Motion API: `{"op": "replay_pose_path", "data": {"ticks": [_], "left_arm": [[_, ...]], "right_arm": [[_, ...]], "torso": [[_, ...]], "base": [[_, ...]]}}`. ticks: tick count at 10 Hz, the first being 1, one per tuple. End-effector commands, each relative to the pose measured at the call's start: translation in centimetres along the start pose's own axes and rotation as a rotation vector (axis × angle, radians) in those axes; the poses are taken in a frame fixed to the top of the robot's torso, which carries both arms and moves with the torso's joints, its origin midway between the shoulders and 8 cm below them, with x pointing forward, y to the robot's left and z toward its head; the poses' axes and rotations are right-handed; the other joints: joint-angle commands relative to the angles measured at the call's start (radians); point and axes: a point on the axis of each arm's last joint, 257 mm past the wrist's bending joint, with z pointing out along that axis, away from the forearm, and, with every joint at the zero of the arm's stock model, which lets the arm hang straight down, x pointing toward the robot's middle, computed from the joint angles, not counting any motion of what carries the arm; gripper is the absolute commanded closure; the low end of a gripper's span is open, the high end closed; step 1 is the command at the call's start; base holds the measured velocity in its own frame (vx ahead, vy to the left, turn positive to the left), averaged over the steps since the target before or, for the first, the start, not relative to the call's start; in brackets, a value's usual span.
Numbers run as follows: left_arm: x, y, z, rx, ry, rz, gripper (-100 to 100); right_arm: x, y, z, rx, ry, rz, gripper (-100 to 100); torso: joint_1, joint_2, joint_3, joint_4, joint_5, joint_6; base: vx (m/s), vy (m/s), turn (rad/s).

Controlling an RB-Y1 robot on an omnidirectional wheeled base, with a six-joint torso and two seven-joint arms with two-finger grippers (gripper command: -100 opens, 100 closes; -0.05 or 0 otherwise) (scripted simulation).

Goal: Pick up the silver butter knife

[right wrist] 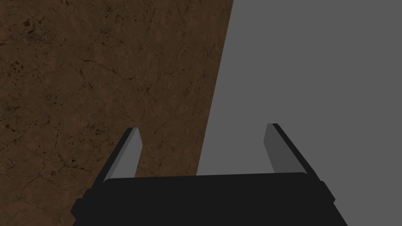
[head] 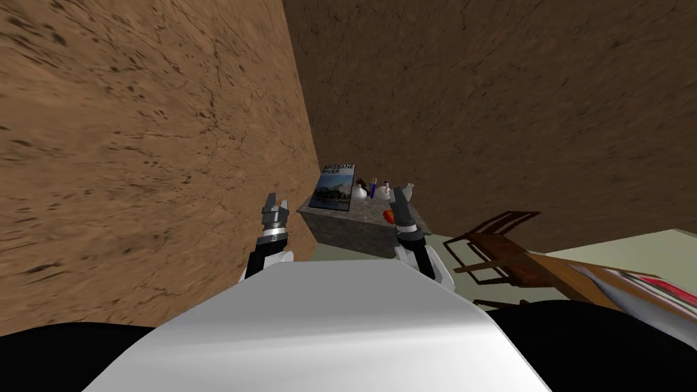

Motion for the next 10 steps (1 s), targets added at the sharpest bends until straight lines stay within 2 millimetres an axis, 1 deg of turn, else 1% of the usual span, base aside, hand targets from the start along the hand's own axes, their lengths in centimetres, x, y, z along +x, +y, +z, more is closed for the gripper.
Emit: {"op": "replay_pose_path", "data": {"ticks": [1,2,3,4,5,6,7,8,9,10], "left_arm": [[0.0,0.0,0.0,0.000,0.000,0.000,0],[0.0,0.0,0.0,0.000,0.000,0.000,0],[0.0,0.0,0.0,0.000,0.000,0.000,0],[0.0,0.0,0.0,0.000,0.000,0.000,0],[0.0,0.0,0.0,0.000,0.000,0.000,0],[0.0,0.0,0.0,0.000,0.000,0.000,0],[0.0,0.0,0.0,0.000,0.000,0.000,0],[0.0,0.0,0.0,0.000,0.000,0.000,0],[0.0,0.0,0.0,0.000,0.000,0.000,0],[0.0,0.0,0.0,0.000,0.000,0.000,0]], "right_arm": [[1.1,-0.5,-0.2,-0.003,0.057,-0.018,-100],[1.2,-0.5,-0.3,-0.005,0.067,-0.021,-100],[2.0,-0.8,-0.5,-0.008,0.111,-0.036,-100],[2.7,-1.3,-0.8,-0.008,0.148,-0.049,-100],[2.8,-1.3,-0.9,-0.011,0.166,-0.055,-100],[3.5,-1.8,-1.3,-0.012,0.207,-0.069,-100],[3.7,-1.8,-1.3,-0.014,0.219,-0.073,-100],[4.4,-2.4,-1.8,-0.013,0.264,-0.089,-100],[4.5,-2.4,-1.9,-0.015,0.275,-0.093,-100],[5.2,-3.0,-2.4,-0.012,0.322,-0.109,-100]], "torso": [[0.000,0.000,0.000,0.000,0.000,0.000],[0.001,0.001,0.000,0.000,0.000,0.000],[0.000,0.000,0.000,0.000,0.000,0.001],[0.001,0.000,0.000,0.000,0.000,0.000],[0.002,0.002,0.001,0.000,0.000,0.000],[0.001,0.001,0.001,0.000,0.000,0.001],[0.001,0.001,0.001,0.000,0.000,0.000],[-0.001,0.000,0.000,0.000,0.000,0.001],[0.000,0.000,0.000,0.000,0.000,0.000],[-0.001,0.000,0.000,0.000,0.000,0.001]], "base": [[-0.066,0.067,0.279],[-0.054,0.046,0.087],[-0.047,0.061,0.170],[-0.093,0.091,0.344],[-0.067,0.056,0.094],[-0.058,0.061,0.215],[-0.044,0.046,0.096],[-0.049,0.052,0.218],[-0.035,0.045,0.107],[-0.048,0.057,0.211]]}}
